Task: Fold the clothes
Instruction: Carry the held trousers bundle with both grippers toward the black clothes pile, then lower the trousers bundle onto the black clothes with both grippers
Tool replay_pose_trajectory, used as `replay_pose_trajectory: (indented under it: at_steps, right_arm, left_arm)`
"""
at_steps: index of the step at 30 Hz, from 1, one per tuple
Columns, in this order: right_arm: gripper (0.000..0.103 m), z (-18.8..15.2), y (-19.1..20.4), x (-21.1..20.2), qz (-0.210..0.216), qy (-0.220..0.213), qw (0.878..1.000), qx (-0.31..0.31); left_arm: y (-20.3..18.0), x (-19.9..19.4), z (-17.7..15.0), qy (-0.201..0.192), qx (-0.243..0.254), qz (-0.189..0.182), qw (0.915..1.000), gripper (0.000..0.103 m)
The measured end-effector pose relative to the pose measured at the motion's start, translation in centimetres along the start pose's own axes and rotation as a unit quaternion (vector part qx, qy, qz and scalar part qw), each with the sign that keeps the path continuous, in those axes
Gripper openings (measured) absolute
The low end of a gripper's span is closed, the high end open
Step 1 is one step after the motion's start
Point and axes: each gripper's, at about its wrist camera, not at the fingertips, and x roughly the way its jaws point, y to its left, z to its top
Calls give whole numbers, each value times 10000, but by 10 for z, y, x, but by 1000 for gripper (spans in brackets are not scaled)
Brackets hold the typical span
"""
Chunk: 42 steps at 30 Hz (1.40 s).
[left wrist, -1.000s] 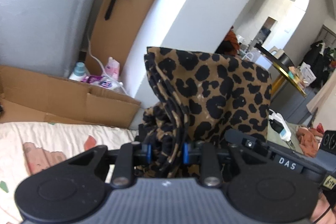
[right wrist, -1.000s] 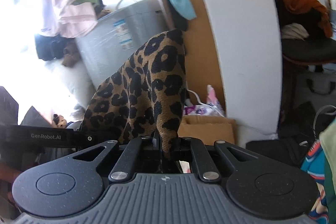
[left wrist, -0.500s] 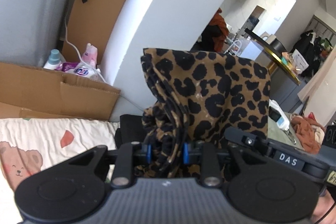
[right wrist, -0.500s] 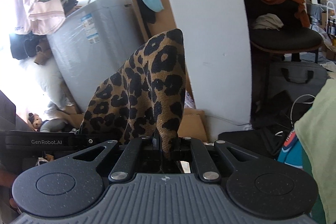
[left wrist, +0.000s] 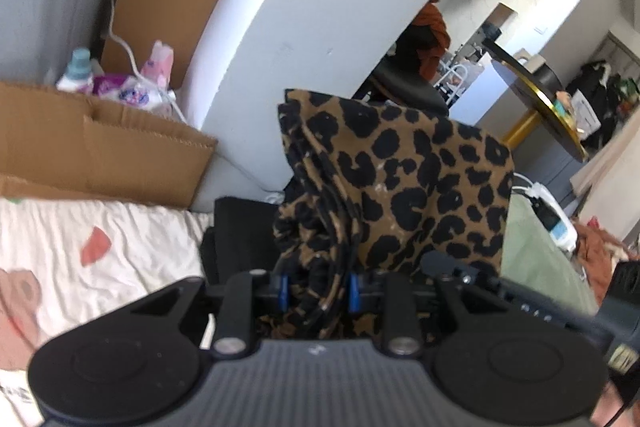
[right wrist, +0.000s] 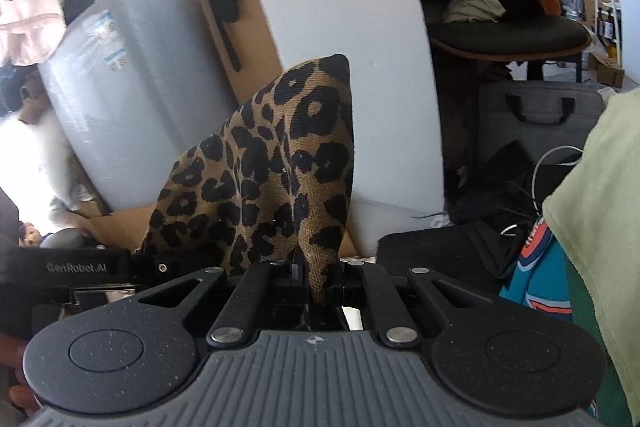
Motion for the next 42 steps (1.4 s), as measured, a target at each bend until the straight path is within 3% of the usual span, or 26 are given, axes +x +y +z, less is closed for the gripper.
replay_pose_trajectory:
  at_steps: [16, 22, 26, 31, 35, 42]
  right_arm:
    - [6, -38, -83, 74, -484, 217, 9985, 164]
    - [5, -56, -101, 102, -536, 295, 9981, -90]
    - [5, -64, -113, 120, -664, 134, 9976, -160]
    - [5, -75, -141, 146, -484, 202, 9986, 7]
    - [5, -76, -151, 171, -523, 413, 9977, -122]
    - [5, -70, -156, 224, -508, 638, 9962, -295]
  left_arm:
    - [36, 116, -37, 504, -459, -593, 9959, 28]
    - [61, 151, -45, 670, -642, -834, 9922, 28]
    - [72, 172, -48, 717, -544, -1120, 9896, 28]
    - [93, 211, -45, 928, -150, -1419, 9854, 28]
    - [103, 237, -45, 1000, -52, -1467, 9841, 28]
    - [133, 264, -41, 977, -472, -1349, 9849, 27]
